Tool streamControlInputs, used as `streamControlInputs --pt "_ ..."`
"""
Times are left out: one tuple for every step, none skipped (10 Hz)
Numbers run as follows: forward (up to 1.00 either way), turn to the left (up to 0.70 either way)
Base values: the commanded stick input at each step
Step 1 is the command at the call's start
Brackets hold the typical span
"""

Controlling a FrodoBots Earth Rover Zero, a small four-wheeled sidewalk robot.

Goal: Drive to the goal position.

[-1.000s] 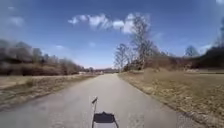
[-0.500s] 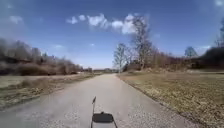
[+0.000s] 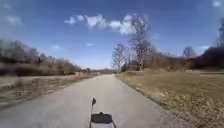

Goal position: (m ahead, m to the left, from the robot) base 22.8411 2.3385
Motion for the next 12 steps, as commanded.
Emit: streamControlInputs --pt "1.00 0.00" --pt "1.00 0.00" --pt "1.00 0.00" --pt "1.00 0.00" --pt "1.00 0.00" --pt "1.00 0.00" --pt "1.00 0.00" --pt "1.00 0.00" --pt "1.00 0.00" --pt "1.00 0.00" --pt "1.00 0.00" --pt "1.00 0.00"
